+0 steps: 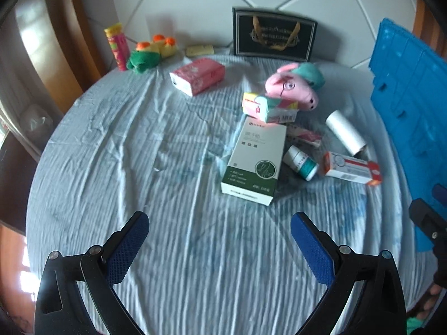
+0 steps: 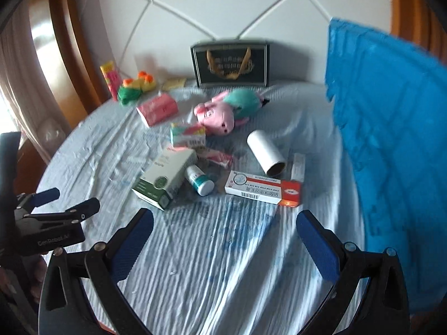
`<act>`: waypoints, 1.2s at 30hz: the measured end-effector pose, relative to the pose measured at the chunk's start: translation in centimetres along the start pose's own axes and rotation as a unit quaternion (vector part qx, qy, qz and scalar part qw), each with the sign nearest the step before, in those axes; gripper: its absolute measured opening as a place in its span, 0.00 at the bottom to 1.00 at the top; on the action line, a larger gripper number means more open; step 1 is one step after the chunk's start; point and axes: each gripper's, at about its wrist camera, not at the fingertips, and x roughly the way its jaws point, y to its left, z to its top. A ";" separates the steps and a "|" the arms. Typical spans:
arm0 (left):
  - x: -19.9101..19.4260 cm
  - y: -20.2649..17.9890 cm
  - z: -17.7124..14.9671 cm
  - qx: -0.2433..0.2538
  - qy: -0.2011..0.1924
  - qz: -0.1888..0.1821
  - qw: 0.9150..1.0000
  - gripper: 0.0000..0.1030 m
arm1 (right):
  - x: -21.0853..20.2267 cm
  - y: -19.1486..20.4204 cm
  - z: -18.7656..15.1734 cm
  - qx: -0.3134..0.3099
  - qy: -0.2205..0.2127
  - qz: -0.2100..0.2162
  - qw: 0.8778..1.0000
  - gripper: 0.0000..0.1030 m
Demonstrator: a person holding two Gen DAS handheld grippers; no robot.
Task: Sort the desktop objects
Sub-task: 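Reach both tools down toward the white-and-green box and pill bottle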
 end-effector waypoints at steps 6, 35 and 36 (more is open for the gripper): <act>5.7 -2.1 2.4 0.006 0.035 -0.002 0.999 1.00 | 8.0 -2.0 0.6 -0.009 0.071 -0.004 0.997 1.00; 13.3 2.9 2.8 -0.024 0.096 0.006 0.995 0.80 | 19.2 4.2 3.4 -0.080 0.109 0.044 0.990 1.00; 13.5 2.8 2.7 -0.025 0.100 0.004 0.995 0.80 | 19.4 4.5 3.6 -0.085 0.109 0.041 0.990 1.00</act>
